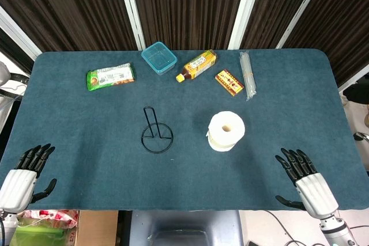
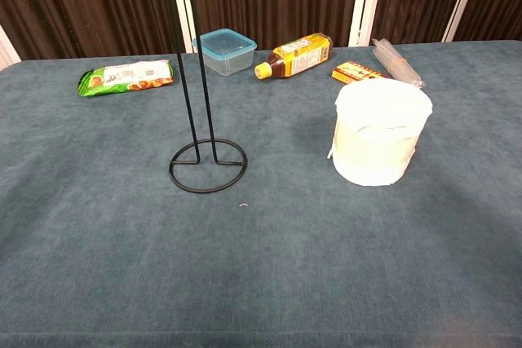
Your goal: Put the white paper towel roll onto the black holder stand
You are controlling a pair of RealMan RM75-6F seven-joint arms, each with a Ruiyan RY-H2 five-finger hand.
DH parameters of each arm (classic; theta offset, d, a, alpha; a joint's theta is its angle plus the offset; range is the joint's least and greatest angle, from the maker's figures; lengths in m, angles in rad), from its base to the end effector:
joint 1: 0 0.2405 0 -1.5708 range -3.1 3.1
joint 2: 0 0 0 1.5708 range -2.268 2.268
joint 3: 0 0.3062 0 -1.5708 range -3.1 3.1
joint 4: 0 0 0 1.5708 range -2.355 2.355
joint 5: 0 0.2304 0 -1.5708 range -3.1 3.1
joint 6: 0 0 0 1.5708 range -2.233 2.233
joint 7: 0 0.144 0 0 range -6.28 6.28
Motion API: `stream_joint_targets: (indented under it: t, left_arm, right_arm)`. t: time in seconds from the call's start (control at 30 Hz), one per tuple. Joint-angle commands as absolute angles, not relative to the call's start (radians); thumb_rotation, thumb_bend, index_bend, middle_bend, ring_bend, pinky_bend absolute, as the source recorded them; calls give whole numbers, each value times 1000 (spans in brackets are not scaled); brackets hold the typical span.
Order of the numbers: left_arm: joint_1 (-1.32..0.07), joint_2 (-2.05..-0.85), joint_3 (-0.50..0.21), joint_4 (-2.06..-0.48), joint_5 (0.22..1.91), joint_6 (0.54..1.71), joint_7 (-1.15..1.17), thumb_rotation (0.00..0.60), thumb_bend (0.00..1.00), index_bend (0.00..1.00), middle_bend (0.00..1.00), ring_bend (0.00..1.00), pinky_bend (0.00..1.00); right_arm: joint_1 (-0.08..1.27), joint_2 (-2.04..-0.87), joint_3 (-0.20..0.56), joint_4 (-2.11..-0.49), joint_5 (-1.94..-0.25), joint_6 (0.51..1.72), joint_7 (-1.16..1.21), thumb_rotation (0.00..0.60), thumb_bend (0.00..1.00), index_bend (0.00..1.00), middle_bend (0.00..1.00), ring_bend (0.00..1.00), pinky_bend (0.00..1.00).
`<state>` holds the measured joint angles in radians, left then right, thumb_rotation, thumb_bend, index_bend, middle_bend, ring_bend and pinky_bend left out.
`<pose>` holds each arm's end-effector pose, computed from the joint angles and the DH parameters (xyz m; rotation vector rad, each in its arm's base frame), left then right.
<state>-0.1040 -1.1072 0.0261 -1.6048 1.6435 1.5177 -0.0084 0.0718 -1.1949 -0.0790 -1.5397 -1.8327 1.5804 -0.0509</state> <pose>-0.3490 0.1743 0.1534 -1.5449 -0.8580 -0.9572 -0.3355 -0.1449 0.1183 1.6895 -0.7674 1.0321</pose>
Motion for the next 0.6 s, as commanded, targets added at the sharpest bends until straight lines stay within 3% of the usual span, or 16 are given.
stream_joint_targets:
  t: [0.03, 0.23, 0.6]
  left_arm:
    - [-106, -1107, 20, -1599, 1635, 1515, -11, 600, 396, 0, 37, 30, 100]
    - [-152, -1131, -12, -1555, 1597, 1454, -50, 600, 395, 0, 24, 30, 100]
    - [-136, -1133, -26, -1565, 1577, 1488, -3, 600, 394, 0, 14, 31, 108]
  right_arm:
    - [72, -1200, -76, -1537, -1831, 1583, -48, 600, 108, 0, 0, 0, 0]
    - [113, -1211, -65, -1530, -1817, 1532, 16, 600, 109, 0, 0, 0, 0]
    - [448, -1214, 138, -1589, -1576, 1083, 110, 600, 108, 0, 0, 0, 0]
